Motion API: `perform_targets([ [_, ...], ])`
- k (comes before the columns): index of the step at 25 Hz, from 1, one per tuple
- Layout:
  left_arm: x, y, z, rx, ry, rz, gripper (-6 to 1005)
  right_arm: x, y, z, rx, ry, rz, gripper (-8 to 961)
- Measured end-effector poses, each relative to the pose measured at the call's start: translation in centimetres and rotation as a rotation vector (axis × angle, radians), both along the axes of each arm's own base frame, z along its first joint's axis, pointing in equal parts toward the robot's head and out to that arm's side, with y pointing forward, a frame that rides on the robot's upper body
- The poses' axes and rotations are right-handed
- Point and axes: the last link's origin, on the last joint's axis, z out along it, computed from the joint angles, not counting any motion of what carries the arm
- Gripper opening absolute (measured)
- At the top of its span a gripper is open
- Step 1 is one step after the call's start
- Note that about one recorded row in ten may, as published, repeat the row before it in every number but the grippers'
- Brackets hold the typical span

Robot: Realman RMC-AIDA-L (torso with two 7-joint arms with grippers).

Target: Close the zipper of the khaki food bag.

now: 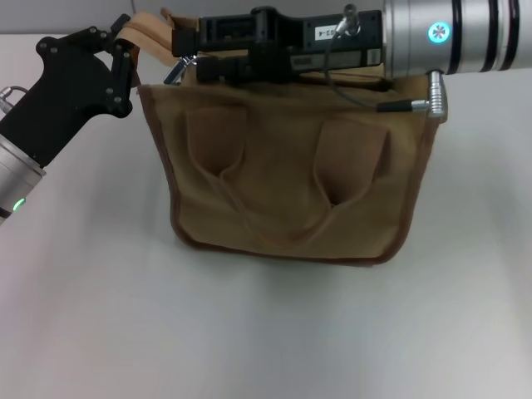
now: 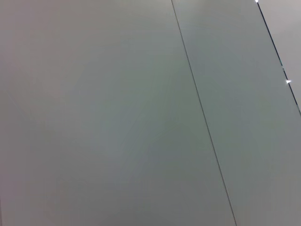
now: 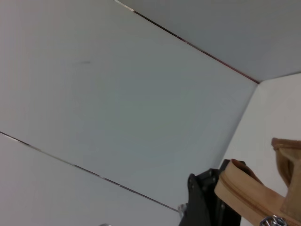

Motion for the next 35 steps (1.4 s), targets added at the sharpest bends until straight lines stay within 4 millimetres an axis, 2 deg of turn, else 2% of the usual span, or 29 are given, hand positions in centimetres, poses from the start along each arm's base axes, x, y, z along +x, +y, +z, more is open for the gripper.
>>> perform_targets([
  [12,0.5,0.2,0.2,0.006,-0.019,-0.022,25,-0.5,0.5,-1.2,0.006,-0.075,-0.008,684],
  [24,1.0,0.1,0.1,0.0,-0.035,-0.048,27,-0.1,1.2,-1.3,0.069,-0.101,-0.011,684],
  [35,1.1,0.1,0.3,0.024,-0.065,-0.042,29,-0.2,1.0,-1.0,0.101,-0.091,0.042,684],
])
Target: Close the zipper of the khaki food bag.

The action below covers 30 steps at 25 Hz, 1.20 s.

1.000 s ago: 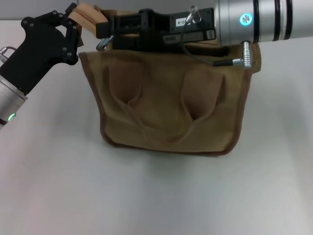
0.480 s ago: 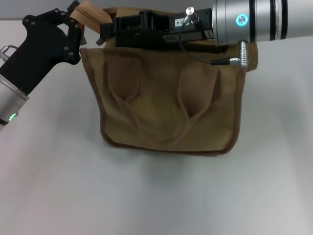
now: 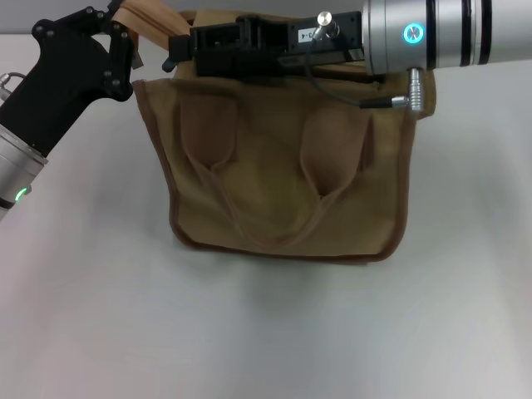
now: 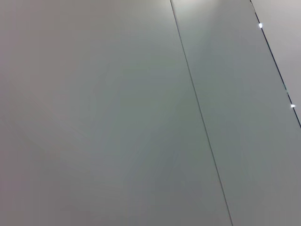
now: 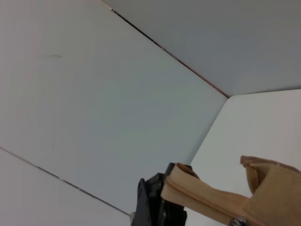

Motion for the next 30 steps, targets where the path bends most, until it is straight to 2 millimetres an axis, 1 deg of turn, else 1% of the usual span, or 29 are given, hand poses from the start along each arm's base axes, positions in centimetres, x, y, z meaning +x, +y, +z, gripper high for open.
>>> perform_targets([
  [5,0.4,-0.2,-0.1,-0.005,-0.002,-0.026,30,0.0,0.0,0.0,0.009,0.001,0.013,683],
  [9,0.5,-0.3,-0.3,-0.011,-0.01,-0.032,31,-0.1,-0.3,0.3,0.017,0.048,0.036,683],
  [13,0.7,-0.4,-0.3,-0.01,-0.017,-0.045,32,-0.1,-0.4,0.4,0.014,0.059,0.038,683],
  [24,1.5,-0.6,-0.8,-0.006,-0.015,-0.081,34,0.3,-0.6,0.2,0.015,0.059,0.037,683],
  [30,1.2,-0.5,-1.0,0.006,0.002,-0.062,35,0.6,-0.8,0.4,0.013,0.078,0.042,683],
])
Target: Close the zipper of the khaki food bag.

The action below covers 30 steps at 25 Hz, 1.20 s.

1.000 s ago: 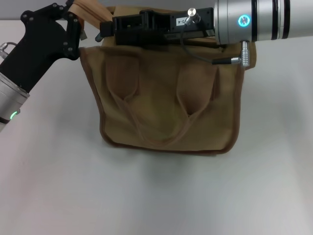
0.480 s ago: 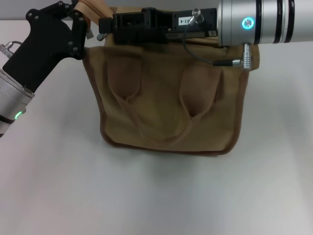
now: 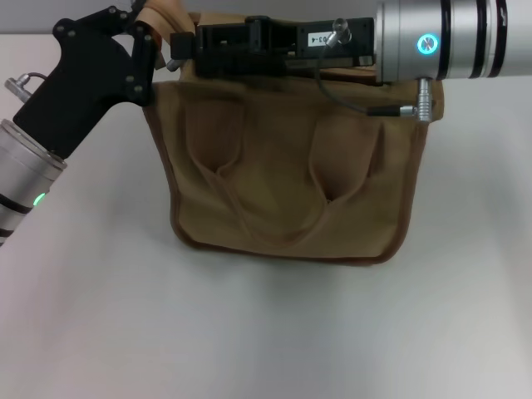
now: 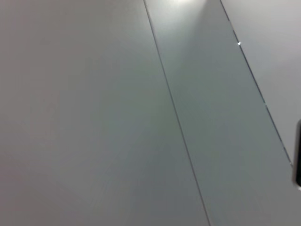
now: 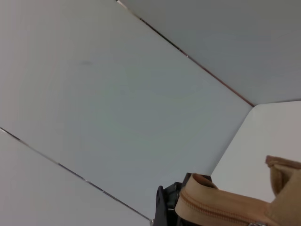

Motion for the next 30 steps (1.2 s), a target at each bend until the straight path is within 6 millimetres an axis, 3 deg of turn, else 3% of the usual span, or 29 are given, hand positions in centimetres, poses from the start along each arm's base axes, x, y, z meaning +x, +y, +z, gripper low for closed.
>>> perform_targets([
  [13,-1.0,0.5,1.9,0.054,0.083,-0.004,37,0.5,0.0,0.7,0.028,0.012,0.006,683],
  [18,-1.4,1.0,1.9,0.055,0.097,0.033,38,0.1,-0.2,0.9,0.069,0.024,0.091,682],
  [20,-1.5,1.2,1.9,0.055,0.102,0.046,39,0.0,-0.7,1.4,0.165,0.03,0.256,682],
  [23,-1.6,1.2,1.9,0.055,0.104,0.053,39,0.1,-1.0,1.9,0.254,0.045,0.363,682],
  [25,-1.8,1.2,1.9,0.053,0.105,0.063,40,0.6,-1.3,2.5,0.408,0.033,0.535,682],
  [26,-1.8,1.2,1.9,0.053,0.105,0.063,40,0.6,-1.3,2.5,0.408,0.033,0.535,682],
  [28,-2.0,1.3,1.8,0.041,0.097,0.08,40,1.3,-1.0,2.7,0.627,-0.021,0.719,682],
  [30,-2.0,1.3,1.8,0.034,0.09,0.085,40,1.4,-0.9,2.7,0.684,-0.037,0.759,682],
])
